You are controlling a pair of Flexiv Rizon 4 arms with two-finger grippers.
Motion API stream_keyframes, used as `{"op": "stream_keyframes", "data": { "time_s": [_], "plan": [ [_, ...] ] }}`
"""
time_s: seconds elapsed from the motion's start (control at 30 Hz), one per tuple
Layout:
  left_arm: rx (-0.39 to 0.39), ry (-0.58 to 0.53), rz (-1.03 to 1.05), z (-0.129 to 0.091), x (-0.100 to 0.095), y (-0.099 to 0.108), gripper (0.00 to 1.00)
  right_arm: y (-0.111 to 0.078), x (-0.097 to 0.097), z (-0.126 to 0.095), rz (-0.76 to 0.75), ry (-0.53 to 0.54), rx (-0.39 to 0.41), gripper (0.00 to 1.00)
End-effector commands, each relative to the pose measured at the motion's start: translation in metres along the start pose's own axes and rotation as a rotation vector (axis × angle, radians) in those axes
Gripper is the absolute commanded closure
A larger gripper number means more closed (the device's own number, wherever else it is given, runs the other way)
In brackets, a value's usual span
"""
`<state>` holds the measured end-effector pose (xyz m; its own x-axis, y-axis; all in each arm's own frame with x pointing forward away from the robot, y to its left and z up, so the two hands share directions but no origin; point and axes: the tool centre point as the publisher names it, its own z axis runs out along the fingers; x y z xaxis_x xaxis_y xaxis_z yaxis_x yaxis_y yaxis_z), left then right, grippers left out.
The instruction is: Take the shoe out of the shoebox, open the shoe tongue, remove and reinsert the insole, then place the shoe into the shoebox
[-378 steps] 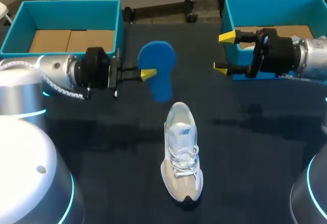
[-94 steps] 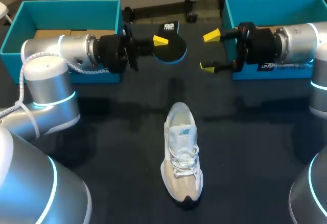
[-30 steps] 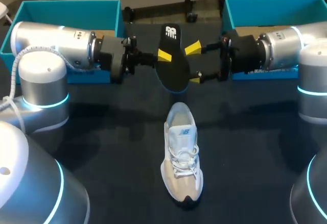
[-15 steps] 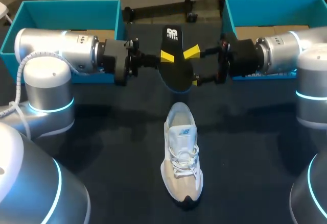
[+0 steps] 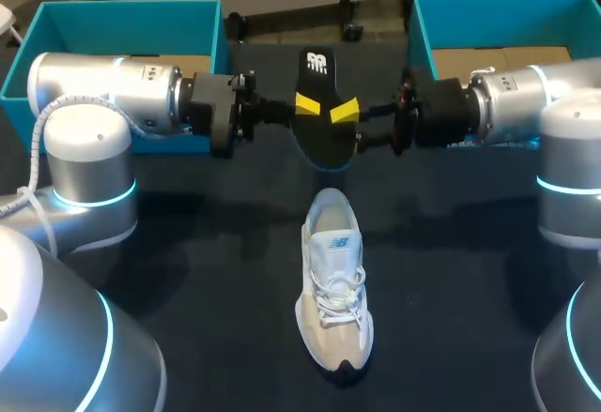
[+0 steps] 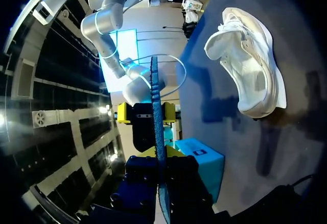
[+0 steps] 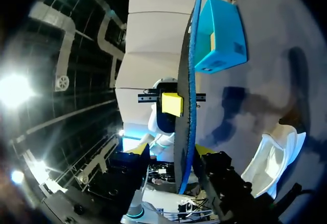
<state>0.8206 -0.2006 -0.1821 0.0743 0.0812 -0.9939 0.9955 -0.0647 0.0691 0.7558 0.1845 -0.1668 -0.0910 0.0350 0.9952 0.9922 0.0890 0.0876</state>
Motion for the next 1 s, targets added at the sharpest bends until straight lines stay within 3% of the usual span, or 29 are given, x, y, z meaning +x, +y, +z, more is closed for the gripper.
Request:
{"op": "stream_keyframes", "data": {
  "time_s": [0.03,0.53,0.8,1.0],
  "plan": [
    [0.000,0.000,0.001,0.001,0.000,0.000,1.00,-0.003,-0.001,0.003,-0.005,-0.006,-0.017,0.56],
    [0.000,0.000,0.001,0.001,0.000,0.000,1.00,0.009,-0.007,0.001,0.015,0.000,-0.062,0.62],
    [0.000,0.000,0.001,0.001,0.000,0.000,1.00,0.010,-0.006,0.004,0.021,0.005,-0.056,0.76],
    [0.000,0.000,0.001,0.001,0.000,0.000,1.00,0.012,-0.008,0.006,0.036,0.012,-0.062,0.77]
  ]
}}
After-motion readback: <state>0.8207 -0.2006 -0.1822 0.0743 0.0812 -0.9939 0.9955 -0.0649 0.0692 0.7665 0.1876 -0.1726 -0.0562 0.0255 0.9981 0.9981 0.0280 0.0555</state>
